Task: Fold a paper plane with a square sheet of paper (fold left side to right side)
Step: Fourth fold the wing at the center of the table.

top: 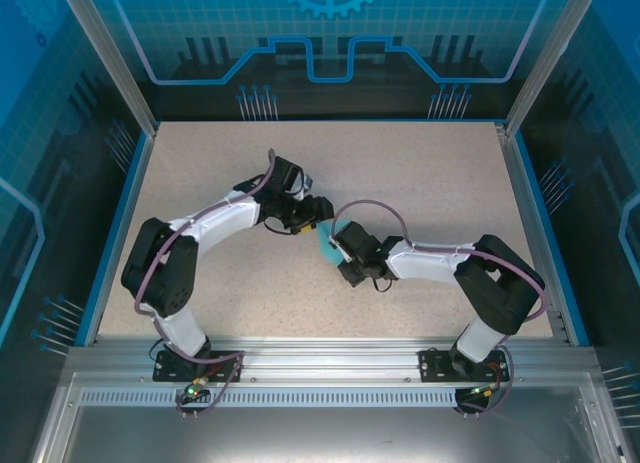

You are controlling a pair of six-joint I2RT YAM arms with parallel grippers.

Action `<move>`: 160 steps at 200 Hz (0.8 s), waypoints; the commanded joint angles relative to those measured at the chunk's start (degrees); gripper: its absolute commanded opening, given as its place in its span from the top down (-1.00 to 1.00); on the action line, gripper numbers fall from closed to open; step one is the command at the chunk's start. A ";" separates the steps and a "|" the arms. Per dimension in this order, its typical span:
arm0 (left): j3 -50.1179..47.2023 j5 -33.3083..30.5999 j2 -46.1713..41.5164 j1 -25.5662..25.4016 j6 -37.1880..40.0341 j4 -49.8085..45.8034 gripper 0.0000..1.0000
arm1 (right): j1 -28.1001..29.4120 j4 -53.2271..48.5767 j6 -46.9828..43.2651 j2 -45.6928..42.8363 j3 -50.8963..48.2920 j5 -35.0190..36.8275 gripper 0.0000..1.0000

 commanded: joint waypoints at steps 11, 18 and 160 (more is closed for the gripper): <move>-3.40 -1.07 -6.05 2.05 0.81 -0.91 -0.33 | -1.82 2.54 1.74 -0.76 -1.87 -4.55 0.82; -4.50 -1.10 -6.70 2.17 0.46 -0.59 -0.33 | -2.17 2.99 1.96 -1.13 -2.38 -5.35 0.82; -4.99 3.77 9.14 -5.34 -6.15 10.65 0.23 | -14.37 11.94 4.78 -3.86 -10.63 -23.87 0.86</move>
